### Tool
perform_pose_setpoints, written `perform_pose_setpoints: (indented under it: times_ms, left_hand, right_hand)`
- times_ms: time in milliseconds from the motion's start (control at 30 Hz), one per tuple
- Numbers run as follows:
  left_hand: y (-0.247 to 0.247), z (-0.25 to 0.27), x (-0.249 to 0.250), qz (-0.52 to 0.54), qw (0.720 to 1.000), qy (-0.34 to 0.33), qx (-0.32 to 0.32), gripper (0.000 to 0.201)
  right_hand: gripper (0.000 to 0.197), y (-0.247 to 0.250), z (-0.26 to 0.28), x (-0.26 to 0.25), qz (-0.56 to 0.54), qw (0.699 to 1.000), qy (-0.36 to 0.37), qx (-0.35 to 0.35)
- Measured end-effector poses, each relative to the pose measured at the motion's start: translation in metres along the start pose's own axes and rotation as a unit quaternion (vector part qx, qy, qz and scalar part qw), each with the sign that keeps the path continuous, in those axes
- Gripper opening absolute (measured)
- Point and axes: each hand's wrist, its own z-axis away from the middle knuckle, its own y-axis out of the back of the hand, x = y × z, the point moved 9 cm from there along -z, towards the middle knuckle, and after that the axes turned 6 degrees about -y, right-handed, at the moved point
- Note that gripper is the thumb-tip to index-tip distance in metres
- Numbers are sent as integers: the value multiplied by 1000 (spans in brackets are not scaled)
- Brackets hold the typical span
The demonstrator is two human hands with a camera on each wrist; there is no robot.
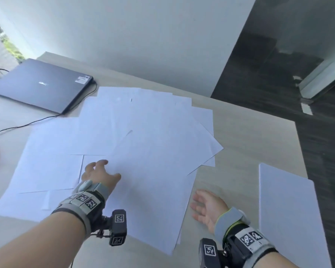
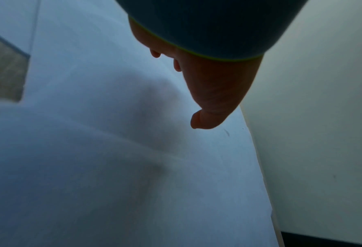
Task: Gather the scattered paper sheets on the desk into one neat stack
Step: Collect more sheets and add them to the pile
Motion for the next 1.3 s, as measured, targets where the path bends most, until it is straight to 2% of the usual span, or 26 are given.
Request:
perform_pose_setpoints:
  times_ms: [133, 267, 433, 567, 667, 800, 933, 1100, 1167, 1267, 1300]
  left_hand:
    - [6, -22, -8, 26, 999, 22, -41, 84]
    - [2, -36, -3, 19, 997, 11, -71, 87]
    - [-12, -43, 2, 50, 992, 21, -110, 74]
    - [-24, -34, 10, 9, 991, 11, -134, 57]
    - [-30, -23, 20, 9, 993, -8, -118, 52]
    - [-32, -13, 33, -14, 997, -40, -70, 60]
    - [-40, -7, 42, -52, 995, -44, -77, 71]
    - [-46, -5, 52, -69, 993, -41, -87, 76]
    - [-44, -6, 54, -41, 994, -27, -94, 66]
    - [-45, -10, 60, 21, 991, -41, -128, 23]
    - [-46, -11, 62, 45, 988, -52, -139, 15]
  right_hand:
    - [24, -15, 3, -4, 10, 1000, -1, 23]
    - [13, -28, 8, -5, 26, 999, 8, 40]
    - [14, -39, 8, -6, 44, 998, 16, 46]
    - [14, -41, 7, -9, 49, 998, 18, 46]
    - [15, -40, 4, -12, 57, 997, 20, 47]
    - [13, -38, -1, -16, 59, 997, 14, 43]
    - [15, -40, -6, -18, 53, 998, 3, 24]
    - [20, -41, -13, -22, 51, 999, -9, 2]
    - [21, -39, -17, -23, 52, 999, -16, -1]
    - [20, -38, -22, -30, 92, 996, -12, 1]
    - [18, -38, -24, -34, 116, 993, -5, 3]
